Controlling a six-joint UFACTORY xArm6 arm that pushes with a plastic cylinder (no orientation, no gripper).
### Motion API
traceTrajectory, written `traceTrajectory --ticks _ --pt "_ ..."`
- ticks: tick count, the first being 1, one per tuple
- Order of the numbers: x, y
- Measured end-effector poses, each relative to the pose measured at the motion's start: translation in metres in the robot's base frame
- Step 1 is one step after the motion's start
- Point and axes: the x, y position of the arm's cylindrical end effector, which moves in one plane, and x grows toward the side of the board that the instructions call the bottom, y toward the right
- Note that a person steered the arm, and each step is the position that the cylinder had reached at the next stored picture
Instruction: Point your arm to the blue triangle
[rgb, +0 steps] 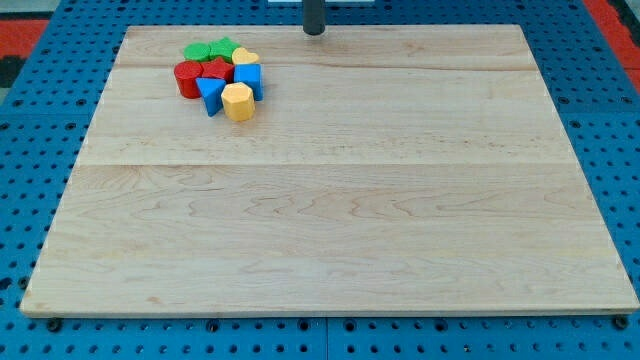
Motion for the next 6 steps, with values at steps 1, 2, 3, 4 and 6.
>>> traceTrajectory --ticks 1,2,3,4,6 --pt "0.0 -0.001" --pt "0.001 0.001" --pt "0.002 0.006" --pt "0.003 0.008" --pt "0.039 -0.036"
